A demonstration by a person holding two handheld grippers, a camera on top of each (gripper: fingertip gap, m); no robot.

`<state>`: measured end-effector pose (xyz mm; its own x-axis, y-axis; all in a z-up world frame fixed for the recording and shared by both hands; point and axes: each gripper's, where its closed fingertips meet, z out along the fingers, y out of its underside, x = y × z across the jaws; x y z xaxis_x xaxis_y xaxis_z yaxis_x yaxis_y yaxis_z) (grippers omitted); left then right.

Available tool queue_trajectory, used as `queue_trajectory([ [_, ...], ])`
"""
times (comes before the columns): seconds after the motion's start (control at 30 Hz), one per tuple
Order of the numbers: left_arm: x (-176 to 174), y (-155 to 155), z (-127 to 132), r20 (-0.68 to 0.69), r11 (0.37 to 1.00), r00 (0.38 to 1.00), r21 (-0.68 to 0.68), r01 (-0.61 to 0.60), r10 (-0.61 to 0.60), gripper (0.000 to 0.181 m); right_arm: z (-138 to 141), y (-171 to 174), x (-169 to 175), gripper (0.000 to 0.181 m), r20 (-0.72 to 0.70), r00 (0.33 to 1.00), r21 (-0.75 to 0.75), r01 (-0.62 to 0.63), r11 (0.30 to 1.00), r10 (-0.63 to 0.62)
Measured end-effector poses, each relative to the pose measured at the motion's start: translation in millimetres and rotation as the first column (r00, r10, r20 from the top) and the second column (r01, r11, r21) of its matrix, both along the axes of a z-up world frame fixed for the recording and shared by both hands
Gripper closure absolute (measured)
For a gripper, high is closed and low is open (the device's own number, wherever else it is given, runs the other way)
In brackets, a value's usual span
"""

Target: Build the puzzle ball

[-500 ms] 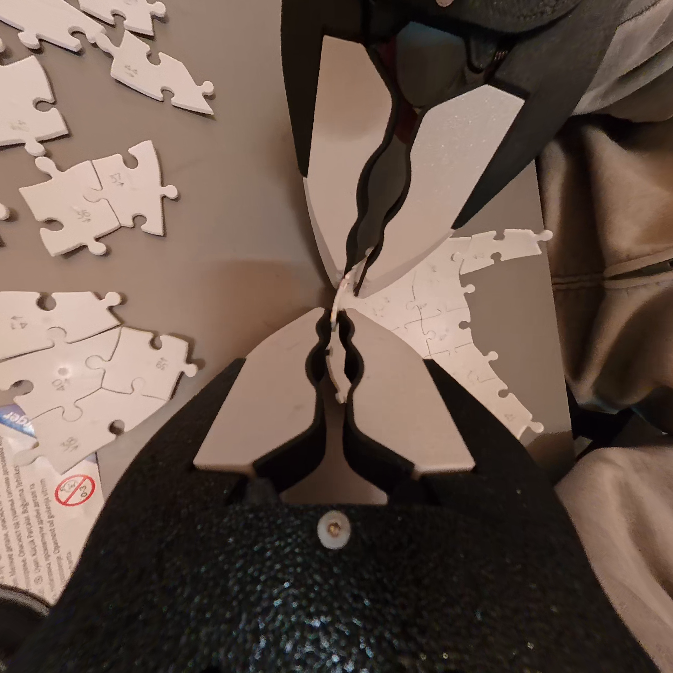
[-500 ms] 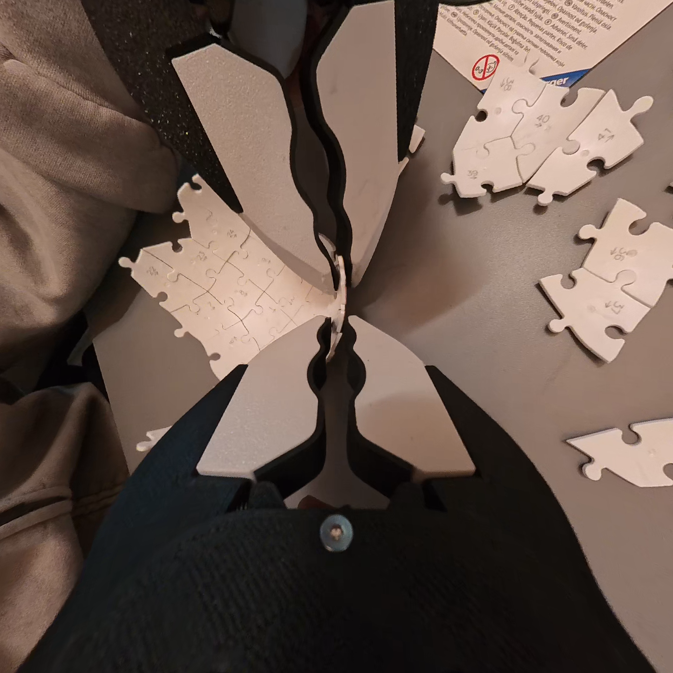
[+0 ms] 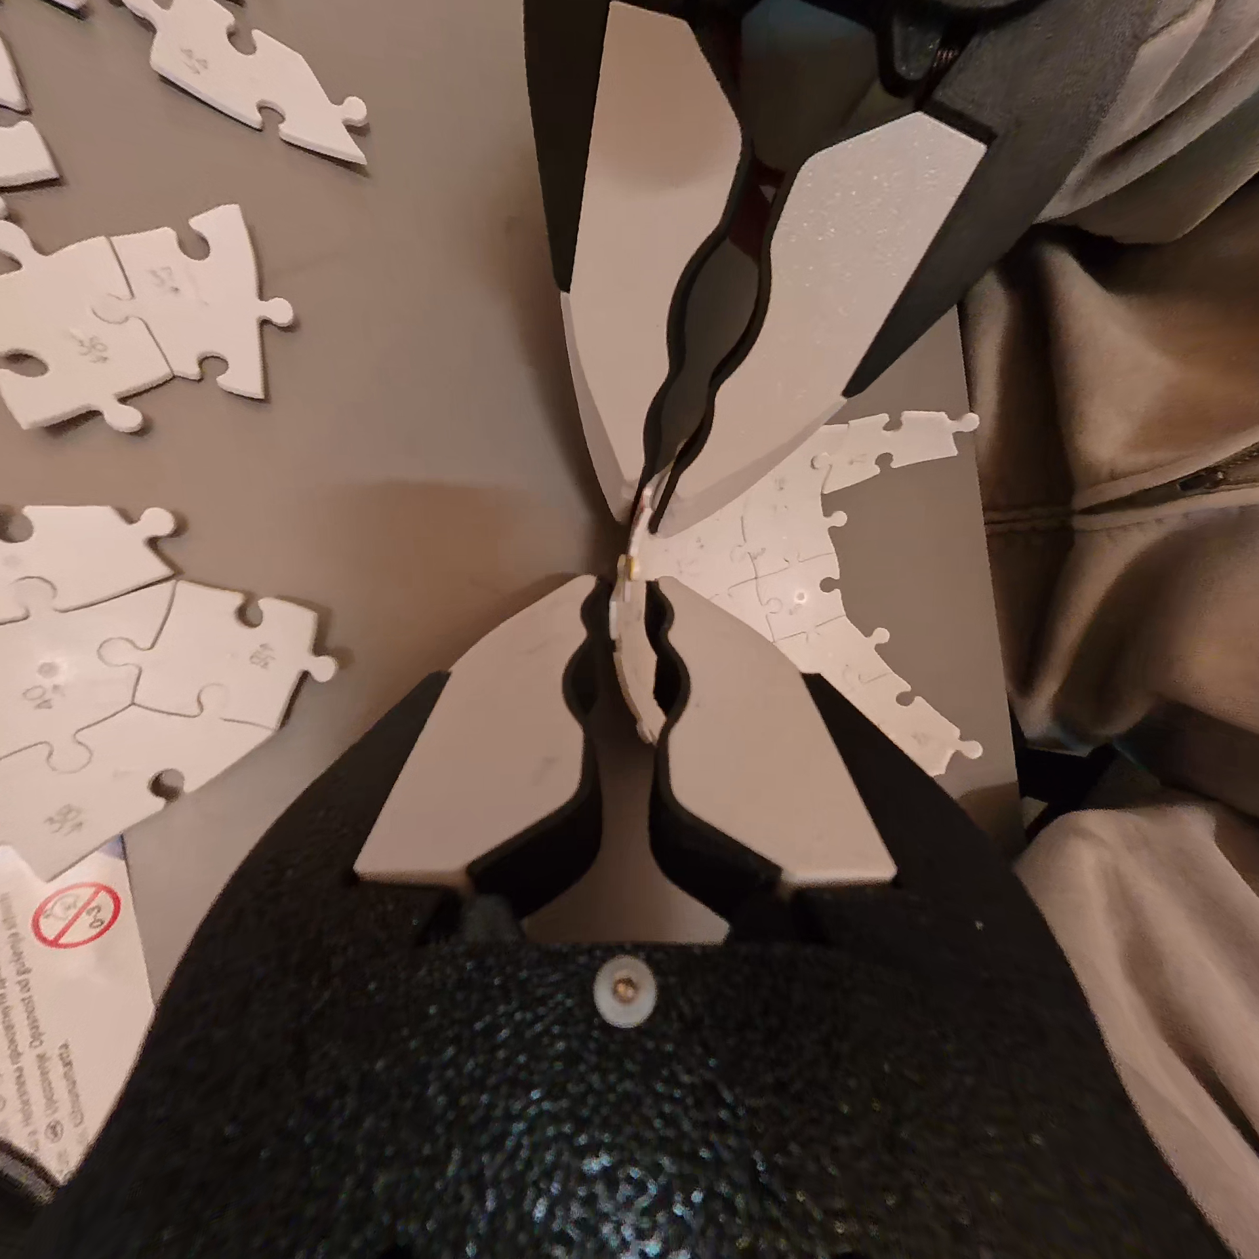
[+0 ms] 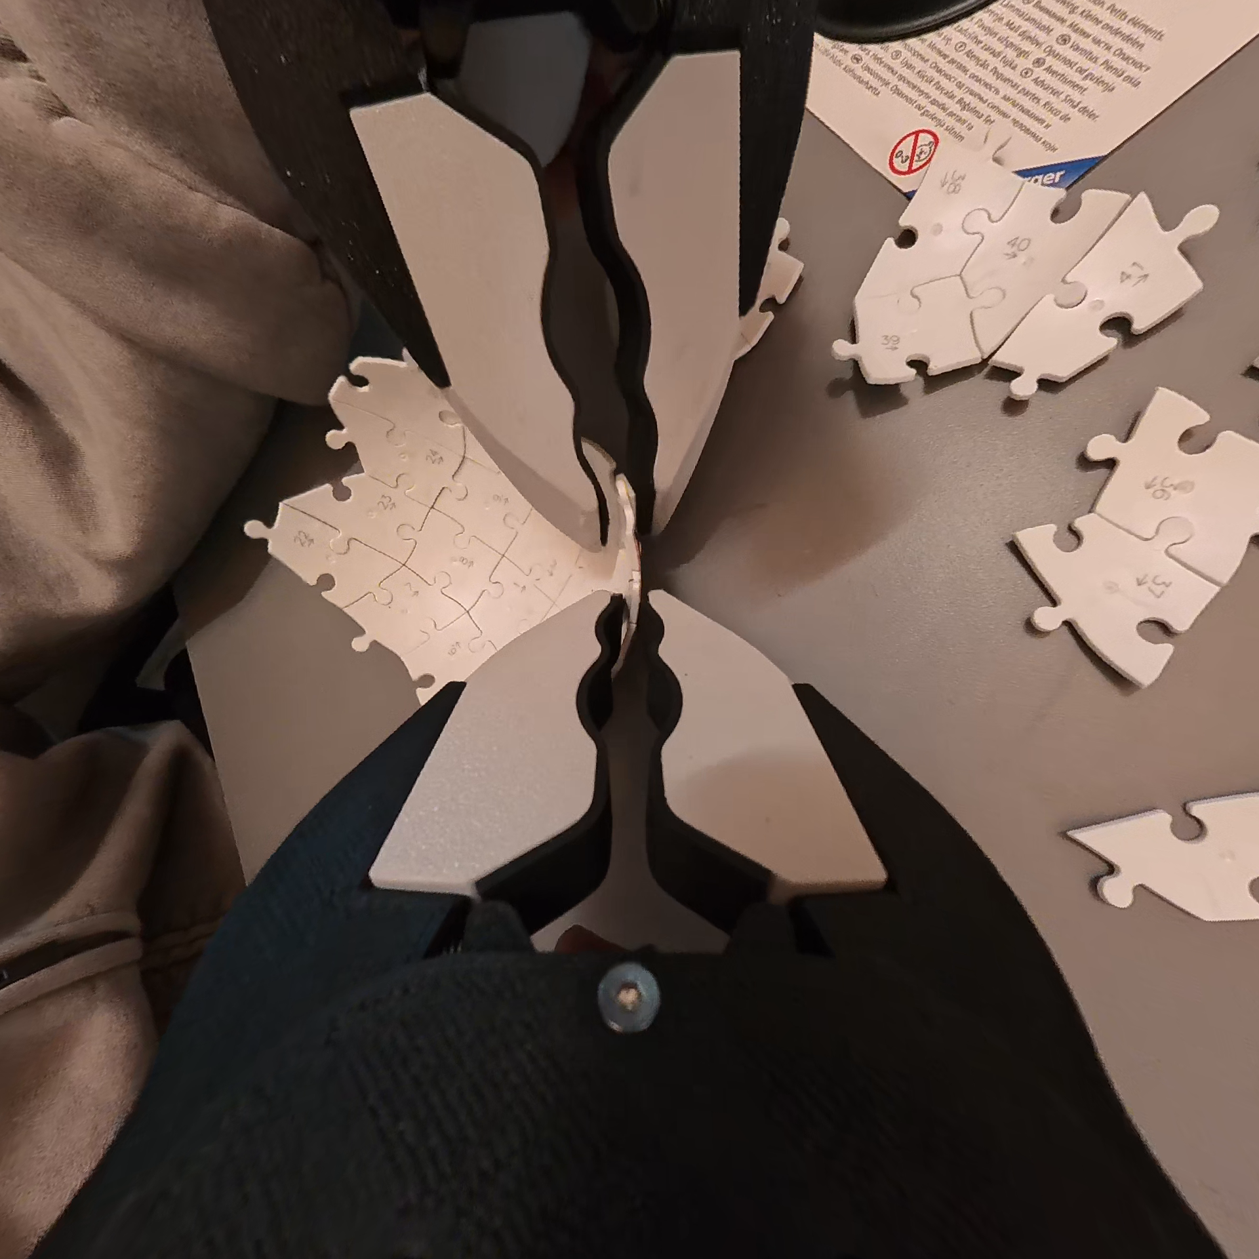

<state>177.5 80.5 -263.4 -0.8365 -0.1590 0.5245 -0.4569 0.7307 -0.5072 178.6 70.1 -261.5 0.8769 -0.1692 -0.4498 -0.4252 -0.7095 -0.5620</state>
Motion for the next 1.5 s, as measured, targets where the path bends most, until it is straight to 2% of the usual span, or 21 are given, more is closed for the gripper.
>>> queue_trajectory([
  [0.33,1.8,1.6,-0.8,0.003,1.000,1.000,-0.007,-0.007,0.007,0.177,-0.9,0.5,3.0,0.177,0.007,1.000,-0.007,0.030,1.000,-0.030],
  [0.67,1.9,-5.2,-0.6,0.007,1.000,1.000,-0.014,-0.001,0.001,0.166,1.7,2.9,0.9,0.177,0.018,1.000,0.003,0.002,1.000,-0.002],
  [0.9,-1.1,-6.7,-4.7,0.005,1.000,1.000,0.010,0.021,-0.021,0.175,0.5,3.2,2.7,0.177,0.021,1.000,0.002,0.007,1.000,-0.007],
  [1.3,-2.0,-6.3,-0.4,-0.013,0.998,0.999,-0.049,0.037,-0.037,0.177,5.2,3.1,1.7,0.177,0.020,1.000,0.027,-0.019,0.999,0.018],
  [1.4,-1.8,-5.8,-0.8,-0.018,0.998,0.999,-0.045,0.032,-0.033,0.177,5.8,-4.3,-2.4,0.167,0.010,0.999,0.002,-0.036,0.999,0.036],
  [1.5,-0.8,-5.1,-1.1,-0.028,0.998,0.999,-0.050,0.025,-0.026,0.177,9.1,-7.1,-2.9,0.167,0.008,0.999,0.016,-0.032,0.999,0.032],
])
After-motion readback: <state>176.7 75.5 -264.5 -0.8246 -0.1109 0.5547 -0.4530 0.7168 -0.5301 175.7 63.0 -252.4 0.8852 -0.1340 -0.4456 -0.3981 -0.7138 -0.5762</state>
